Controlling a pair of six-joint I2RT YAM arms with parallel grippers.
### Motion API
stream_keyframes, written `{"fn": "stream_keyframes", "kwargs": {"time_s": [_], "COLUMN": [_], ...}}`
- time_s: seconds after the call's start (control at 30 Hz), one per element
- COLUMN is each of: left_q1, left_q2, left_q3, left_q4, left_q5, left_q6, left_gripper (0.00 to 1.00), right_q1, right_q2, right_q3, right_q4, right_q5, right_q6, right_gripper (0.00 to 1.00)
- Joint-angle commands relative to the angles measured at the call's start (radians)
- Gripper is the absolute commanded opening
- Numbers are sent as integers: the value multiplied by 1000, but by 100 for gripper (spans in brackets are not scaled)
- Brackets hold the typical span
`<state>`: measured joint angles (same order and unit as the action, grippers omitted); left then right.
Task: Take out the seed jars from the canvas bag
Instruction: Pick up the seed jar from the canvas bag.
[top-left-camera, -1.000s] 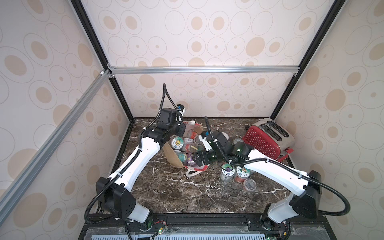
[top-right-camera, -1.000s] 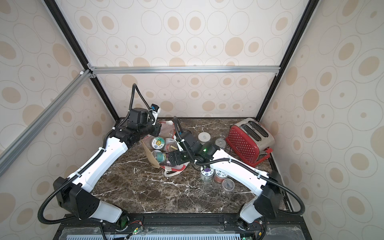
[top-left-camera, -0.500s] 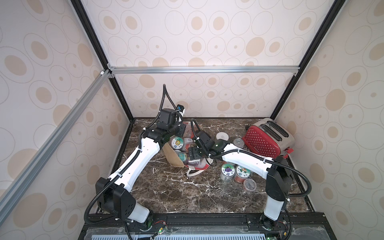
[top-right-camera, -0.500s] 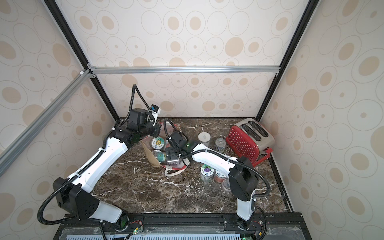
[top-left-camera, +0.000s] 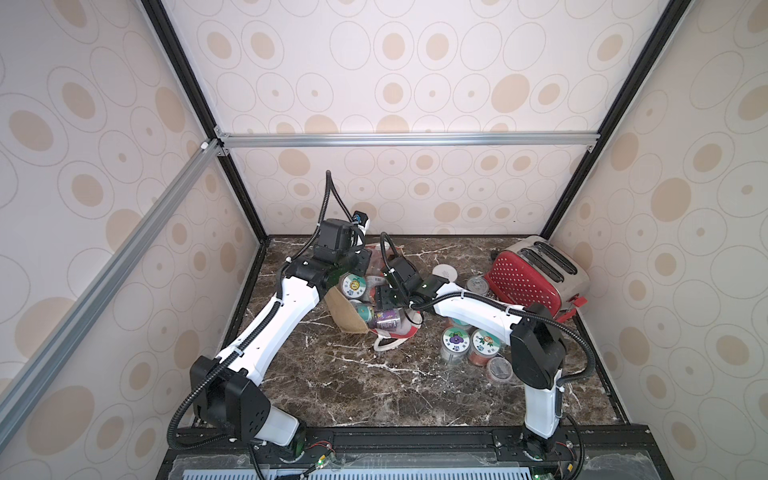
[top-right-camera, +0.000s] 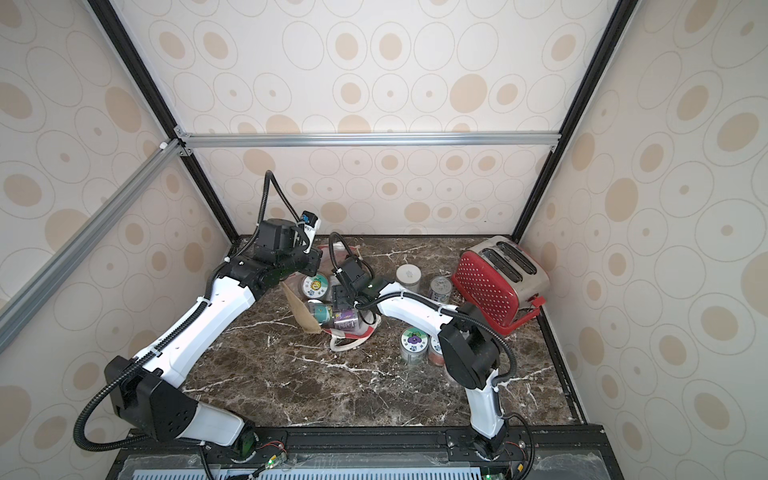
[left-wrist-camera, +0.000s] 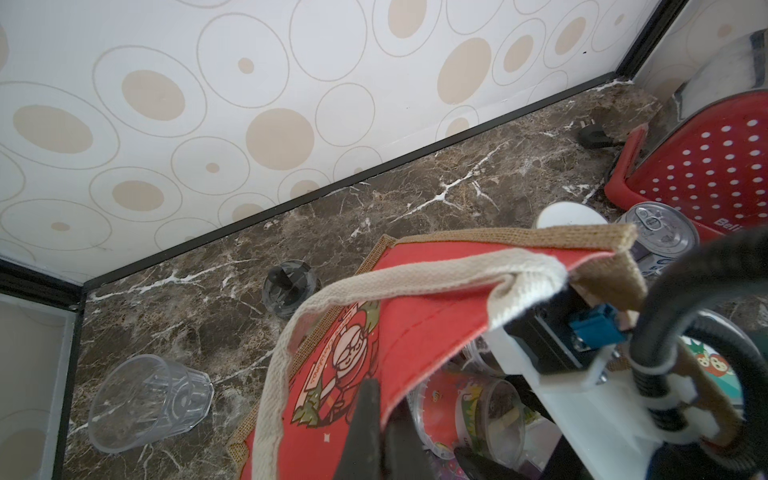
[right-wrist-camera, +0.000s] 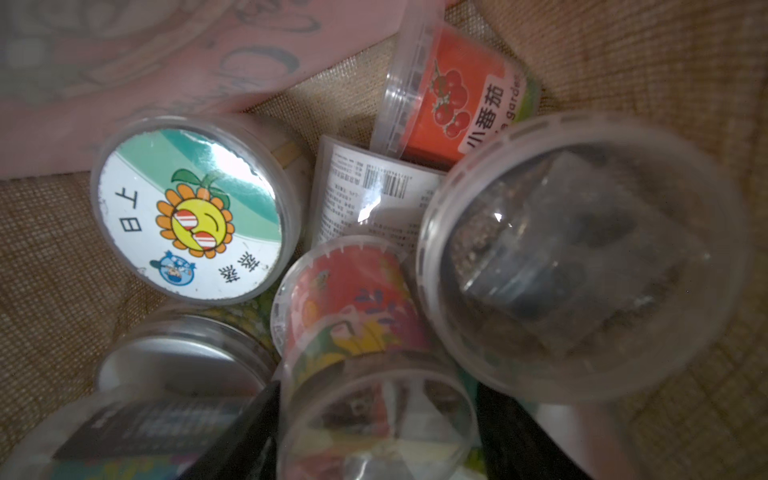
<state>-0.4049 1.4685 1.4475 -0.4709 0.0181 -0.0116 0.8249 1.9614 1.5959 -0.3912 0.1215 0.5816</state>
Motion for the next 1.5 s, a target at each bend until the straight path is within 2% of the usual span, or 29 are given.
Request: {"fn": "stream_keyframes", "kwargs": {"time_s": [0.0,0.2,0.37,0.73,0.8,0.9,0.97,1.03,1.1,1.3,1.47], "left_q1": [5,5,6,36,52,81,94,96,95,95,95], "left_q2": [-30,-31,-27,62,80,114,135,131,98,-75,-243], "left_q3": [1,-5,-1,82,105,160,213,256,278,246,63], "left_q4": [-14,-9,-5,-20,-23,-53,-97,-138,-160,-179,-91], "left_q5": [-4,-17,-34,-112,-118,-111,-103,-82,-27,149,482], "left_q6": [2,1,-4,-54,-65,-87,-107,-128,-155,-265,-415], "left_gripper": [0,0,0,2,16,45,70,87,98,98,98], "right_q1": [-10,-10,-9,-9,-9,-9,-10,-11,-12,-35,-78], "right_q2": [27,-2,-73,-295,-346,-426,-480,-530,-583,-707,-766], "right_q3": [33,28,1,-60,-84,-126,-155,-182,-210,-265,-312], "right_q4": [23,24,53,36,30,16,-1,-15,-28,-57,-5], "right_q5": [-26,-47,-51,-42,-46,-55,-62,-67,-72,-134,-280], "right_q6": [20,20,6,-8,-3,5,11,16,20,38,82], "right_gripper": [69,56,51,50,50,50,50,51,50,50,51]}}
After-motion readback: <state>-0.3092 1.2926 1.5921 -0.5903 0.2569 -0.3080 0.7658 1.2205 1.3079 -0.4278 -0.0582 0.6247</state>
